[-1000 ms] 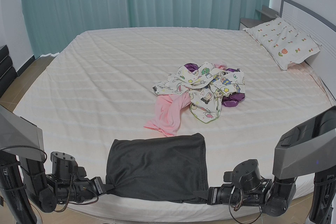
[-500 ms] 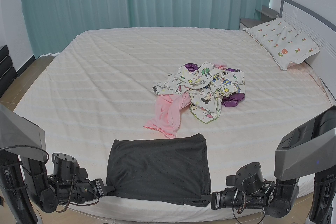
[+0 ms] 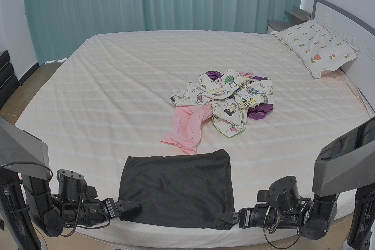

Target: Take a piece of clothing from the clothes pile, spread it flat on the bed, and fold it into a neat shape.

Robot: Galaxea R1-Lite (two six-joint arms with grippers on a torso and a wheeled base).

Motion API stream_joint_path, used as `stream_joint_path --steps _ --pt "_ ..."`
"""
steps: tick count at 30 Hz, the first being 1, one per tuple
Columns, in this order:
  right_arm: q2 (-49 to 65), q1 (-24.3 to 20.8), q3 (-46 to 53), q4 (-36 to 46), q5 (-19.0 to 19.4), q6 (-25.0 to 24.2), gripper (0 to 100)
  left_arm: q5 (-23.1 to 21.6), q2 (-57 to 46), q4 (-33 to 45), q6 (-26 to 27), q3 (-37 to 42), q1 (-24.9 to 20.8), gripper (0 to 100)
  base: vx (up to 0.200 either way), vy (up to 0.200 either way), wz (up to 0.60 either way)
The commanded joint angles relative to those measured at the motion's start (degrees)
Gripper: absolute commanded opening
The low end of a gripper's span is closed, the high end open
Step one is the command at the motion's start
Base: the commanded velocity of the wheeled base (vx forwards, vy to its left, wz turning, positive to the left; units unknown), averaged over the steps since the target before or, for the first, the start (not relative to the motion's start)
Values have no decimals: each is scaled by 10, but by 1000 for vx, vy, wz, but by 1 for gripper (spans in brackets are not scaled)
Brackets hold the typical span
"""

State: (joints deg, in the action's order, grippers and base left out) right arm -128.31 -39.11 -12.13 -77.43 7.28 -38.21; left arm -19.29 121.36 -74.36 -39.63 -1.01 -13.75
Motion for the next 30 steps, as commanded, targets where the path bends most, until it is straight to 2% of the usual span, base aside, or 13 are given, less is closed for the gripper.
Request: stream_joint_path --steps 1,4,7,8,9,11,14,17,20,25,30 --pt "59 40 14 -1 -9 -3 100 2 -54 -5 0 3 38 100 0 0 0" --pt "92 88 19 -2 -22 -6 100 1 -96 -6 0 -1 61 100 0 0 0" --pt "111 107 22 -2 -38 -6 100 1 -118 -6 -1 -7 71 100 0 0 0" --pt "154 135 33 -2 -74 -4 100 1 -158 -3 -1 -14 81 100 0 0 0" --pt "177 144 38 -2 -82 -3 100 1 -176 -3 -1 -15 83 100 0 0 0" --pt "209 152 47 -1 -87 -2 100 2 -196 -2 -1 -17 84 100 0 0 0" --pt "314 177 73 5 -90 9 100 6 -266 -1 -1 -15 84 100 0 0 0" --pt "351 186 90 5 -91 26 100 7 -299 1 -1 -14 84 100 0 0 0" --pt "420 199 121 10 -97 72 100 45 -361 1 31 -11 88 100 0 0 0" --pt "515 199 121 54 -153 101 100 115 -403 3 119 9 90 100 0 0 0" --pt "641 199 121 162 -165 149 100 145 -478 40 134 9 90 100 0 0 0"
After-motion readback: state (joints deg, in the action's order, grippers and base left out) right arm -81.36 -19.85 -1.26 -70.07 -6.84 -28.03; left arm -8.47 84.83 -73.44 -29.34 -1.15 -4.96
